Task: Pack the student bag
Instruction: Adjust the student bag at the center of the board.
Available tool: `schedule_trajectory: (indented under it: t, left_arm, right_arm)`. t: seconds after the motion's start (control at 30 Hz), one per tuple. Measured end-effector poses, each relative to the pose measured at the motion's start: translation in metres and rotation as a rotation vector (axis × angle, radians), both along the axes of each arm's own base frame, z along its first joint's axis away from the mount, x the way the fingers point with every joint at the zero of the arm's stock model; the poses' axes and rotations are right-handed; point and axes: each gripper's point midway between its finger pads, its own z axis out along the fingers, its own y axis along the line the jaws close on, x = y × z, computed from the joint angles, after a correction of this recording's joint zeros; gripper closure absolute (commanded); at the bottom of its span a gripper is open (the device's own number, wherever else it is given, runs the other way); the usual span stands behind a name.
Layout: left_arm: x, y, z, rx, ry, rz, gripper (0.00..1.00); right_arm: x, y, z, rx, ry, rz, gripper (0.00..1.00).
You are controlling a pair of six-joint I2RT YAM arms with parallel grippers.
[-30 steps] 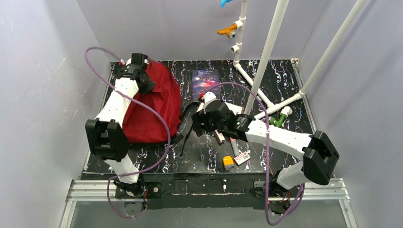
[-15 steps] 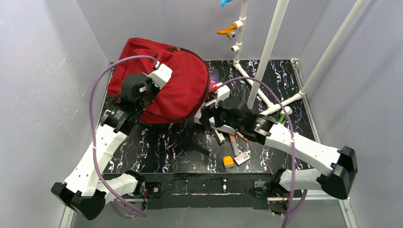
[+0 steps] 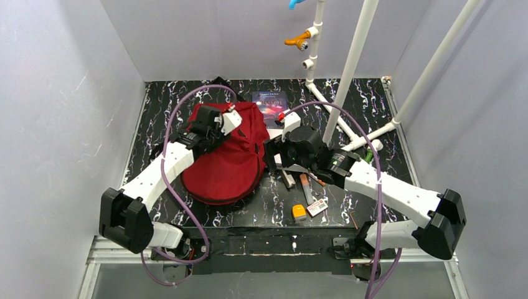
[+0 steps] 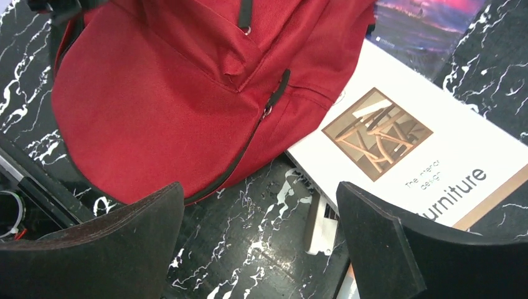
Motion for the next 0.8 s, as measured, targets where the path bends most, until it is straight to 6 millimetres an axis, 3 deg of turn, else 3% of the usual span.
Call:
schedule_trajectory:
  t: [0.03,0.1,0.3,0.53,0.6,0.67,0.8]
  left_arm:
    - [0.0,0.002,0.0,-0.022,-0.005,0.036,0.13]
    - [-0.001,0.002,0.005,-0.08,-0.015,0.117,0.02]
    - [-0.021,0.001,0.03,-0.356,-0.04,0.418,0.02]
    - [-0.112,0.002,0.077,-0.914,-0.108,0.623,0.02]
    - [-0.135,0.002,0.069,-1.037,-0.099,0.653,0.02]
    - [-0.149,-0.001,0.049,-1.088,-0.041,0.695,0.02]
    - [-0.155,-0.025,0.004,-1.086,0.172,0.778,0.02]
  right_arm:
    - [0.0,-0.001,-0.004,-0.005,0.01,-0.001,0.0]
    - [0.002,-0.003,-0.01,-0.011,0.034,-0.001,0.0]
    - [0.008,0.0,-0.033,-0.029,0.111,0.015,0.0]
    - [-0.002,0.014,-0.065,-0.054,0.22,0.08,0.0]
    - [-0.003,0.016,-0.071,-0.053,0.247,0.077,0.04]
    - [-0.006,0.02,-0.075,-0.041,0.273,0.081,0.06]
    - [-0.007,0.033,-0.076,0.013,0.307,0.091,0.11]
